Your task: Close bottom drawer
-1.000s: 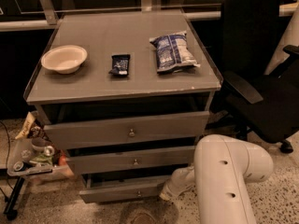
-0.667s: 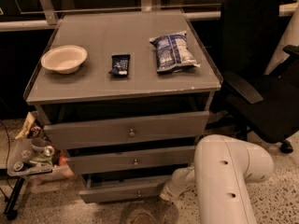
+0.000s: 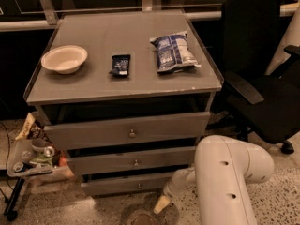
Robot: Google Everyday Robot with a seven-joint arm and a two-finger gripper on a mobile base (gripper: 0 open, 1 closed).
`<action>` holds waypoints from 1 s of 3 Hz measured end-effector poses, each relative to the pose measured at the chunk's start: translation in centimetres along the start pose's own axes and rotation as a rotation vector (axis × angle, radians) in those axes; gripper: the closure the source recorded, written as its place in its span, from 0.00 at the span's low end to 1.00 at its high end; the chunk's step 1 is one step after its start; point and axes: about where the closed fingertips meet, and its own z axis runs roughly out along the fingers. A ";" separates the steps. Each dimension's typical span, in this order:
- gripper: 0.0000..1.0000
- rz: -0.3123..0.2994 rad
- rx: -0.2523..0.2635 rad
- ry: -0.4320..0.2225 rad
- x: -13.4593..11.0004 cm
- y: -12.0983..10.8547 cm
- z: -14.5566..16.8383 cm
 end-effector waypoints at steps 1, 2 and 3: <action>0.03 0.000 0.000 0.000 0.0 0.0 0.0; 0.22 0.000 0.000 0.000 0.0 0.0 0.0; 0.45 0.000 0.000 0.000 0.0 0.0 0.0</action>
Offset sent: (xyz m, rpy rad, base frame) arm 0.0000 0.0000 0.0000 0.0000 0.0000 0.0000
